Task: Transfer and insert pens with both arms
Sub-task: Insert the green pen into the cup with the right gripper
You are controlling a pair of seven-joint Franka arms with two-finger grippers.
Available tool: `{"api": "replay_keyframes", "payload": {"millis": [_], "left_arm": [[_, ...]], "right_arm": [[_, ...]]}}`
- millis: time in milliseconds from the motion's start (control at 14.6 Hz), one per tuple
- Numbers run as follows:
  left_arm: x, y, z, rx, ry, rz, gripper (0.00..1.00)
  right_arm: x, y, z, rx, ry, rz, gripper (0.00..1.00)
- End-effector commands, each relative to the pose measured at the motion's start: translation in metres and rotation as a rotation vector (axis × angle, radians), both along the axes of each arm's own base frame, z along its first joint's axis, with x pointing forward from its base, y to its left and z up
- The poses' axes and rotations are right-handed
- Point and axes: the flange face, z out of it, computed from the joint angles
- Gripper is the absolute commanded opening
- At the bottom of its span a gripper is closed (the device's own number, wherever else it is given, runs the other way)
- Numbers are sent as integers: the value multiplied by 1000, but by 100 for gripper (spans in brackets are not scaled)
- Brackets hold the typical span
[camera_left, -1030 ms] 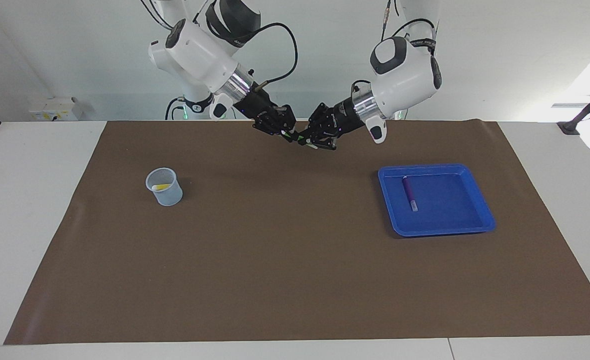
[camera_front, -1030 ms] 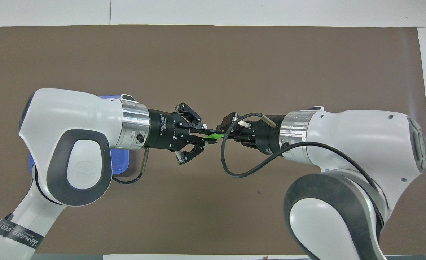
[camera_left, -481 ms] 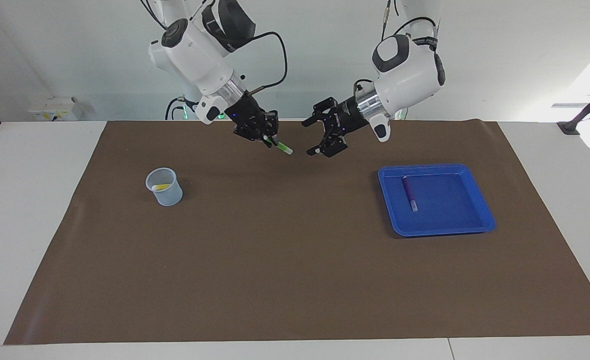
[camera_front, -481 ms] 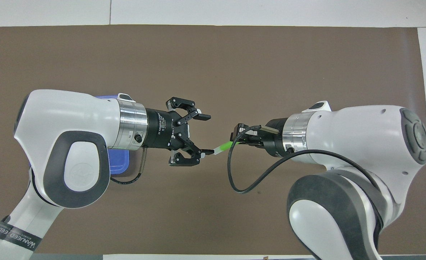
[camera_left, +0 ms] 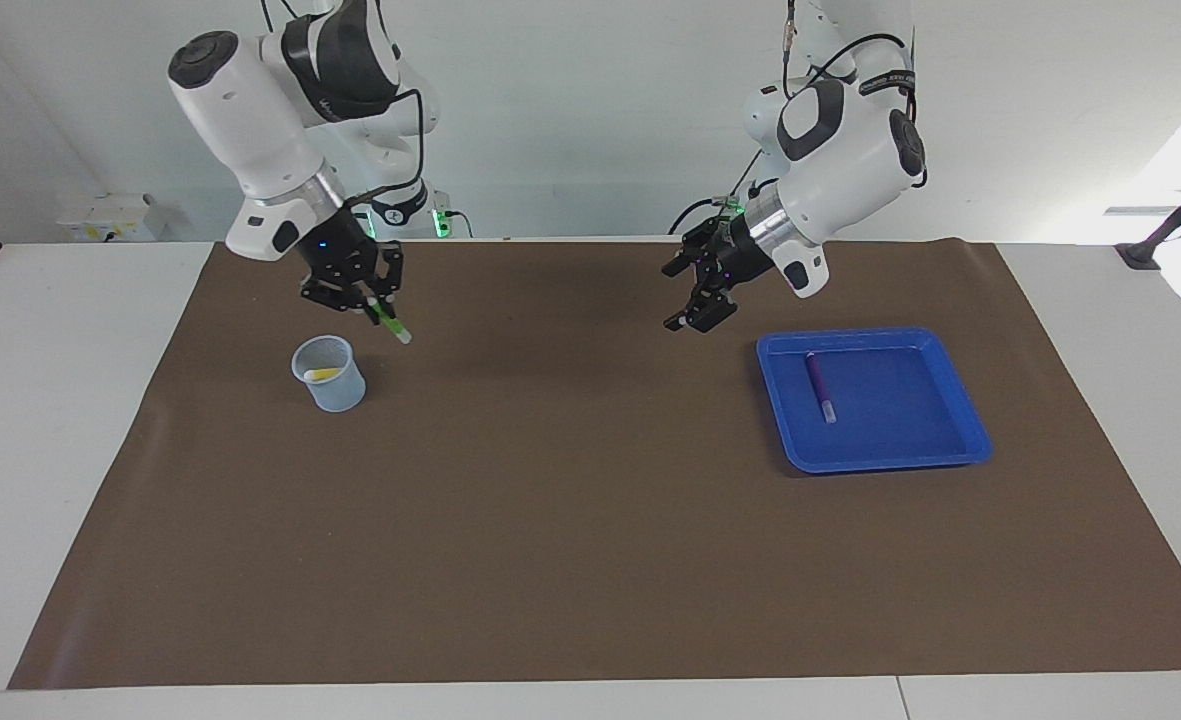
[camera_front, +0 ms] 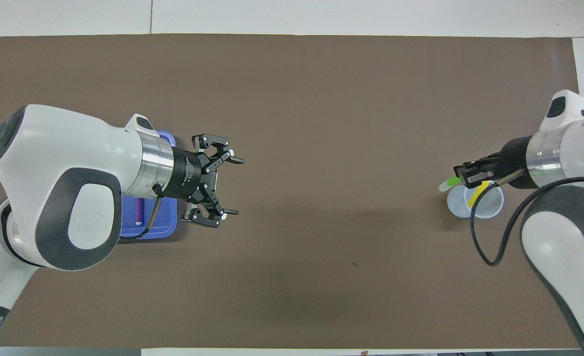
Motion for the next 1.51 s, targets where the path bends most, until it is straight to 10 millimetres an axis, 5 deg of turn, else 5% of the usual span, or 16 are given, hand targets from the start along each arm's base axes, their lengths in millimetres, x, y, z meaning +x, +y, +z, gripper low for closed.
{"api": "replay_keyframes", "payload": {"millis": [0, 549, 755, 824, 961, 1030, 1442], "left_arm": [[-12, 12, -1, 71, -46, -153, 100], [19, 106, -16, 119, -177, -382, 100], [25, 136, -30, 138, -210, -477, 100], [25, 142, -35, 135, -223, -507, 100], [26, 154, -40, 146, -250, -577, 100], [27, 159, -44, 163, -254, -614, 100], [39, 177, -64, 234, -321, -878, 100]], "right_arm": [[1, -35, -12, -80, 11, 128, 0], [-9, -68, -77, -103, 58, 152, 0], [-15, -69, -87, -104, 66, 139, 0], [-15, -68, -88, -102, 69, 140, 20], [-15, -68, -88, -101, 70, 137, 82], [-16, -68, -88, -103, 72, 138, 100], [2, -55, -66, -75, 58, 123, 100]]}}
